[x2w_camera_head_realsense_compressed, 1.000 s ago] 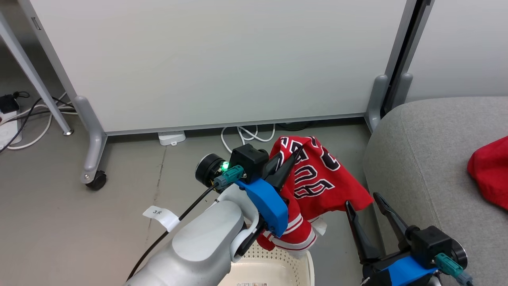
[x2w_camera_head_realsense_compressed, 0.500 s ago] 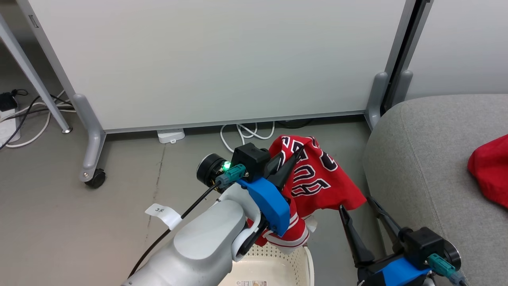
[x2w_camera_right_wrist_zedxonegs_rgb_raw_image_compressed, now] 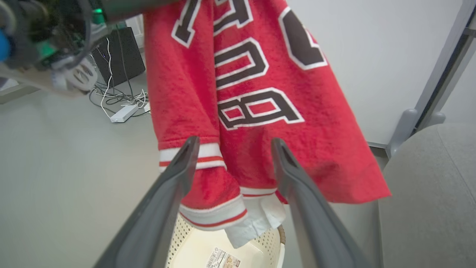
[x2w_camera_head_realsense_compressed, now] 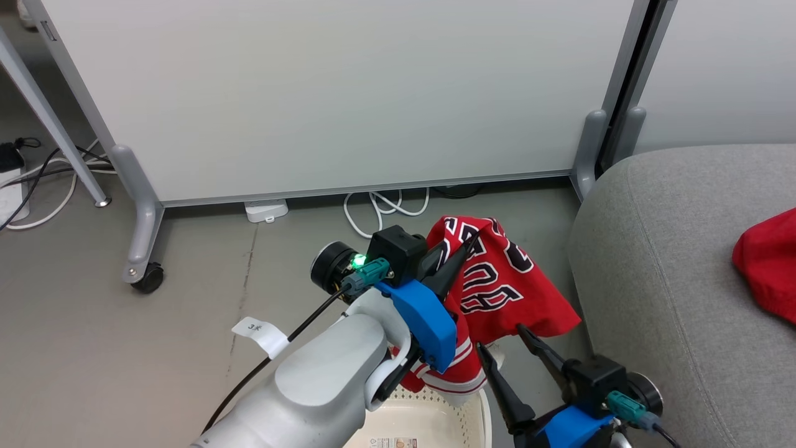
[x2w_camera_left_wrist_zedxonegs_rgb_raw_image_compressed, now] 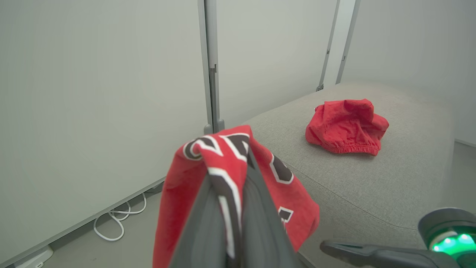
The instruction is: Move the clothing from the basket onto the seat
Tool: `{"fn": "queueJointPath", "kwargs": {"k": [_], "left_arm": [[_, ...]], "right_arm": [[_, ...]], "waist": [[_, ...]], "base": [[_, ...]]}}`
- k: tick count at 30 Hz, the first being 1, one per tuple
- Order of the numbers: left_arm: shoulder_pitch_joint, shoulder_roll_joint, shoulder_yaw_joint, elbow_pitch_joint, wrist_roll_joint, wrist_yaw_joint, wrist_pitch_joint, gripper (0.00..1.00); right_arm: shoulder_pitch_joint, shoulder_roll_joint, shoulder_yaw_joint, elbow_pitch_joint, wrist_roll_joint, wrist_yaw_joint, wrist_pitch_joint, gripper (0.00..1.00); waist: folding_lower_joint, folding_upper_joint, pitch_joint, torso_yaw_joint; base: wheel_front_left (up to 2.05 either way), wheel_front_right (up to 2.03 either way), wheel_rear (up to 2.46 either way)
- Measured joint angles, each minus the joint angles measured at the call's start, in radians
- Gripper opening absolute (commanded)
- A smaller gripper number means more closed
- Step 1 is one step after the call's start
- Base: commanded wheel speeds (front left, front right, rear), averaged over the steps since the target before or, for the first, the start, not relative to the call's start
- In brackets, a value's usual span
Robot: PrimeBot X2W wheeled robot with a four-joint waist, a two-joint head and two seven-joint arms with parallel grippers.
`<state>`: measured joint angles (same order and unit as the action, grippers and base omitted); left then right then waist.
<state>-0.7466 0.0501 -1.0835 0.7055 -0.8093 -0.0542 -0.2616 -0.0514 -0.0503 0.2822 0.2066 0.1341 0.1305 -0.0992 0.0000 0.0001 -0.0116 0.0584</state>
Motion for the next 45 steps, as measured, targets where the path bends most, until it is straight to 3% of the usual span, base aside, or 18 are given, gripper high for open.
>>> {"fn": "queueJointPath", "kwargs": {"k": [20, 42, 43, 44, 45], "left_arm": [[-0.02, 0.0, -0.046, -0.001, -0.027, 0.001, 0.0, 0.0], [-0.039, 0.0, -0.073, 0.009, -0.048, 0.002, 0.0, 0.0], [-0.04, 0.0, -0.074, 0.01, -0.05, 0.002, 0.0, 0.0], [-0.04, 0.0, -0.076, 0.01, -0.051, 0.002, 0.0, 0.0], [-0.041, 0.0, -0.077, 0.011, -0.052, 0.002, 0.0, 0.0]], "right_arm": [[-0.227, 0.0, 0.22, 0.291, 0.17, 0.0, -0.035, 1.0], [-0.413, 0.0, 0.357, 0.523, 0.341, 0.0, -0.109, 1.0], [-0.419, 0.0, 0.364, 0.531, 0.347, 0.0, -0.112, 0.51], [-0.423, 0.0, 0.37, 0.54, 0.353, 0.0, -0.114, 0.22], [-0.429, 0.0, 0.377, 0.547, 0.356, 0.0, -0.116, 0.0]], "waist": [[0.0, 0.0, 0.012, 0.012], [0.0, 0.0, 0.023, 0.021], [0.0, 0.0, 0.024, 0.021], [0.0, 0.0, 0.025, 0.021], [0.0, 0.0, 0.025, 0.021]], "base": [[0.0, 0.0, 0.0], [0.0, 0.0, 0.0], [0.0, 0.0, 0.0], [0.0, 0.0, 0.0], [0.0, 0.0, 0.0]]}}
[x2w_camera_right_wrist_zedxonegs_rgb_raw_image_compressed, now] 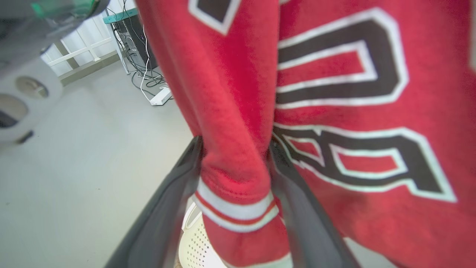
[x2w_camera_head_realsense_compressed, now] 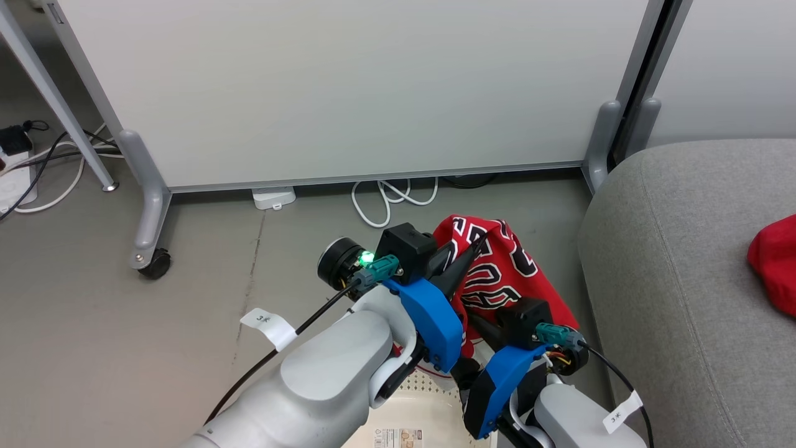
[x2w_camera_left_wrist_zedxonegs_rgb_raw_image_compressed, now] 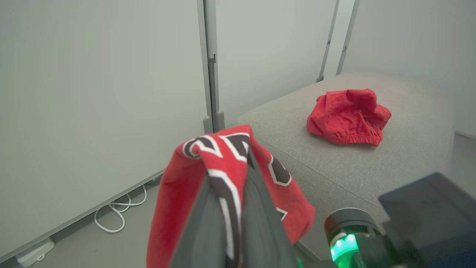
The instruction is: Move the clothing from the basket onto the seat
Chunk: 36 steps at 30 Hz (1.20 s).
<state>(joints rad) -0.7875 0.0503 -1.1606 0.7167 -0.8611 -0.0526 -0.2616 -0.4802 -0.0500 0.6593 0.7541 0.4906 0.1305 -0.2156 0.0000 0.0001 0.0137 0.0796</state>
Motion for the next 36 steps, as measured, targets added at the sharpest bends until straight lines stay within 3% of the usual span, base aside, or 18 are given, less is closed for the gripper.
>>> {"fn": "queueJointPath", "kwargs": {"k": [28, 29, 31, 33, 34, 36], "left_arm": [[-0.005, 0.0, 0.001, 0.021, 0.0, -0.001, 0.0, 0.0], [-0.005, 0.0, 0.0, 0.021, -0.001, -0.001, 0.0, 0.05], [-0.005, 0.0, 0.0, 0.022, -0.001, -0.001, 0.0, 0.33], [-0.005, 0.0, 0.002, 0.022, 0.0, 0.002, 0.0, 0.95], [-0.004, 0.0, 0.004, 0.021, 0.002, 0.004, 0.0, 1.0], [-0.002, 0.0, 0.009, 0.019, 0.005, 0.009, 0.0, 1.0]], "right_arm": [[-0.027, 0.0, 0.012, 0.074, 0.03, 0.0, -0.046, 0.0], [-0.027, 0.0, 0.012, 0.075, 0.03, 0.0, -0.046, 0.0], [-0.027, 0.0, 0.011, 0.075, 0.03, 0.0, -0.046, 0.0], [-0.027, 0.0, 0.008, 0.075, 0.03, 0.0, -0.046, 0.0], [-0.027, 0.0, 0.006, 0.074, 0.03, 0.0, -0.046, 0.0], [-0.027, 0.0, 0.002, 0.073, 0.03, 0.0, -0.046, 0.0]], "waist": [[0.0, 0.0, -0.012, -0.024], [0.0, 0.0, -0.012, -0.024], [0.0, 0.0, -0.013, -0.025], [0.0, 0.0, -0.014, -0.025], [0.0, 0.0, -0.014, -0.026], [0.0, 0.0, -0.015, -0.026]], "base": [[0.0, 0.0, 0.0], [0.0, 0.0, 0.0], [0.0, 0.0, 0.0], [0.0, 0.0, 0.0], [0.0, 0.0, 0.0], [0.0, 0.0, 0.0]]}}
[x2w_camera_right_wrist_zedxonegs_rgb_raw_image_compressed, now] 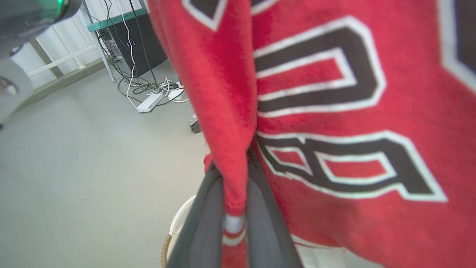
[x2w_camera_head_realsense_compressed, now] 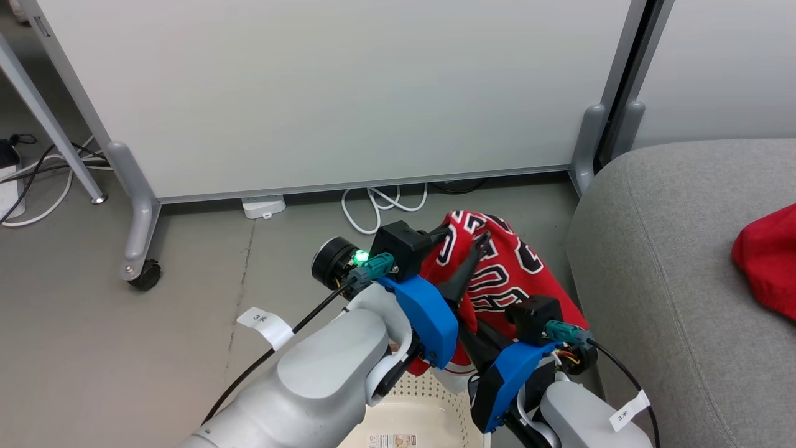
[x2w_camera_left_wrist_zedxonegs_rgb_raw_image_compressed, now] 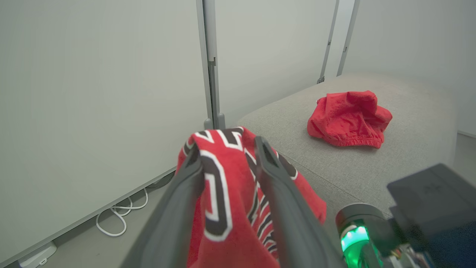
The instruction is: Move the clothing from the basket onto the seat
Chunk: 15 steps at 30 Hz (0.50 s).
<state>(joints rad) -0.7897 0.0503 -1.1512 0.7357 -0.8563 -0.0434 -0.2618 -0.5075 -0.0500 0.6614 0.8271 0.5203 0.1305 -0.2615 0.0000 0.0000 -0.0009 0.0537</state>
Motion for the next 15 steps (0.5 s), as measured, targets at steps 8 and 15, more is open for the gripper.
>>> {"fn": "queueJointPath", "kwargs": {"k": [8, 15], "left_arm": [[0.01, 0.0, 0.02, 0.0, 0.01, 0.005, 0.0, 1.0], [0.051, 0.0, 0.089, -0.02, 0.054, 0.02, 0.0, 1.0]], "right_arm": [[0.0, 0.0, -0.019, -0.006, -0.013, 0.0, 0.0, 0.0], [0.002, 0.0, -0.058, -0.021, -0.038, 0.0, 0.0, 0.0]], "waist": [[0.0, 0.0, 0.001, 0.001], [0.0, 0.0, 0.002, 0.001]], "base": [[0.0, 0.0, 0.0], [0.0, 0.0, 0.0]]}}
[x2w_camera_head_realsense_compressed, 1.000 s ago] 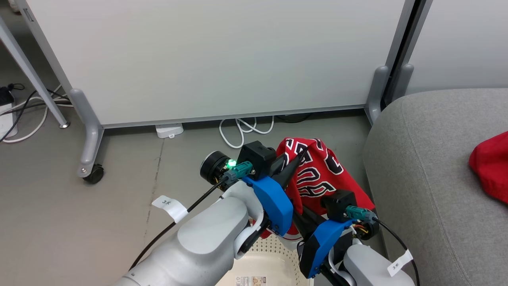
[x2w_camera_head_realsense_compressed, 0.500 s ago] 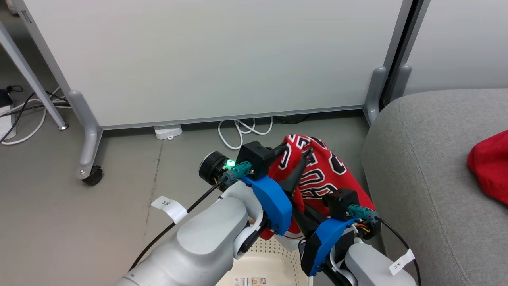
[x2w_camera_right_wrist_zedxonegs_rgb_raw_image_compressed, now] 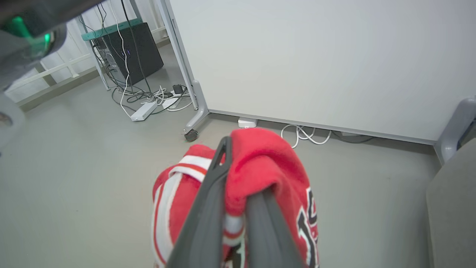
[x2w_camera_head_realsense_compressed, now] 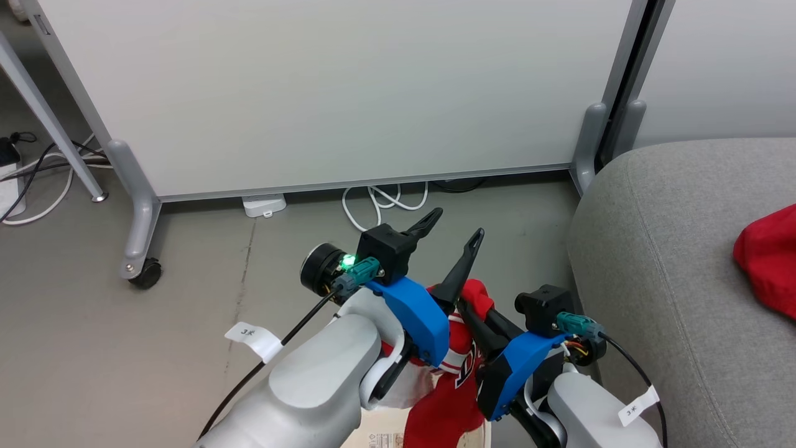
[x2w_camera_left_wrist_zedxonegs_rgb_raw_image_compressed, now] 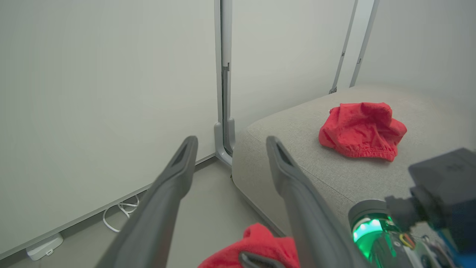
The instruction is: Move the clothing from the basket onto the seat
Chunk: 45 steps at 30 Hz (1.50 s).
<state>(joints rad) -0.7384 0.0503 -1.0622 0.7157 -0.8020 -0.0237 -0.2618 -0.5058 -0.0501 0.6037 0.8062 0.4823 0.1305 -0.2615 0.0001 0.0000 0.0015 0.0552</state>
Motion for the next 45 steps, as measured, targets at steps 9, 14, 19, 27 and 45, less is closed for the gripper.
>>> {"fn": "queueJointPath", "kwargs": {"k": [9, 14, 19, 27, 45], "left_arm": [[0.135, 0.041, 0.168, -0.106, 0.145, 0.014, -0.001, 1.0], [0.233, 0.057, 0.259, -0.189, 0.238, 0.014, -0.001, 1.0], [0.337, 0.064, 0.354, -0.257, 0.324, 0.0, -0.001, 1.0], [0.467, 0.061, 0.495, -0.295, 0.421, -0.034, -0.001, 1.0], [0.563, 0.019, 0.638, -0.288, 0.532, -0.092, -0.001, 1.0]], "right_arm": [[0.015, 0.0, -0.076, -0.032, -0.06, 0.0, 0.0, 0.0], [0.027, 0.0, -0.119, -0.053, -0.091, 0.0, 0.0, 0.0], [0.04, 0.0, -0.15, -0.076, -0.12, 0.0, -0.001, 0.0], [0.051, 0.0, -0.179, -0.099, -0.141, 0.0, -0.001, 0.0], [0.083, 0.0, -0.203, -0.112, -0.177, 0.0, -0.001, 0.0]], "waist": [[0.0, 0.0, 0.006, -0.002], [0.0, 0.0, 0.014, -0.003], [-0.0001, 0.0, 0.022, -0.006], [0.0, 0.0, 0.024, -0.014], [-0.0001, 0.0, 0.015, -0.021]], "base": [[0.0, 0.0, 0.0], [0.0, 0.0, 0.0], [0.0, 0.0, 0.0], [0.0, 0.0, 0.0], [0.0, 0.0, 0.0]]}}
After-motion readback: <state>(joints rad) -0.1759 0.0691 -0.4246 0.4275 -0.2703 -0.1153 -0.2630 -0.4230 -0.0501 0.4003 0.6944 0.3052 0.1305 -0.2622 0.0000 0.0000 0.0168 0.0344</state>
